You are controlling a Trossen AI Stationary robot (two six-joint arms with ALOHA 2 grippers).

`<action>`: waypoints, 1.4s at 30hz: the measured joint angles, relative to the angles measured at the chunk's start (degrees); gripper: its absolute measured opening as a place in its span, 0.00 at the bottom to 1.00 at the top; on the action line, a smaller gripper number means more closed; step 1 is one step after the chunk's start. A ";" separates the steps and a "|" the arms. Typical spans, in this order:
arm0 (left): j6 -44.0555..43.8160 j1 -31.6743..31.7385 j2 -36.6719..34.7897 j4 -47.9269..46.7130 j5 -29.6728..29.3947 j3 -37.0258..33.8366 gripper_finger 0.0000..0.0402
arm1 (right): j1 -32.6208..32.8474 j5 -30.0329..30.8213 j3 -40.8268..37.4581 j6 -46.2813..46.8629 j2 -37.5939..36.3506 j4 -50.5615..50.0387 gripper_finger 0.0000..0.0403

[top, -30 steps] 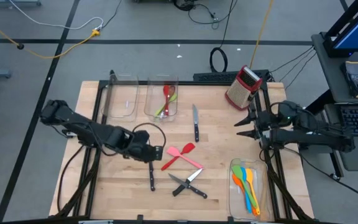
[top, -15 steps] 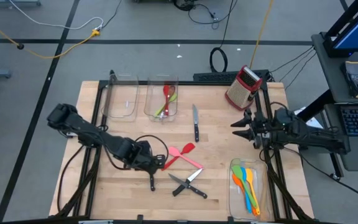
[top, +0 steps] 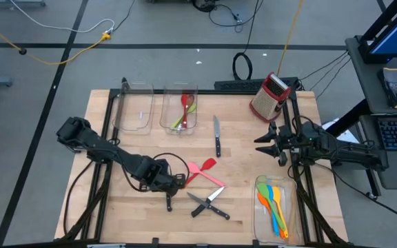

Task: Pick & Place Kitchen Items
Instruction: Put the black knife into the top left transparent bin

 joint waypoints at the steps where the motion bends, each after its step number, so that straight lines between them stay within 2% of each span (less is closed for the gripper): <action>1: -0.23 0.00 0.61 -0.07 0.04 0.00 0.39 | 0.00 0.00 0.00 -0.01 0.00 0.43 0.39; 14: -3.12 -2.19 7.58 -2.61 2.46 -0.11 0.40 | 0.00 -0.13 0.00 0.38 0.00 1.82 0.39; 24: -4.55 -2.53 10.10 -1.99 1.58 -0.13 0.59 | 0.00 -0.11 0.00 0.27 0.00 2.02 0.39; 28: -4.79 -2.47 10.09 -1.91 1.54 -0.74 0.64 | 0.01 -0.11 0.00 0.33 0.01 2.00 0.39; 31: -5.58 -2.47 10.08 0.73 1.66 -3.04 0.64 | 0.00 -0.11 0.00 0.39 0.00 2.01 0.39; 38: -5.65 -2.47 9.54 13.46 1.84 -10.52 0.62 | 0.00 -0.11 0.00 0.40 0.02 2.00 0.39; 42: -5.66 -2.47 9.42 15.06 1.99 -12.65 0.60 | 0.00 -0.09 0.00 0.40 0.02 2.00 0.39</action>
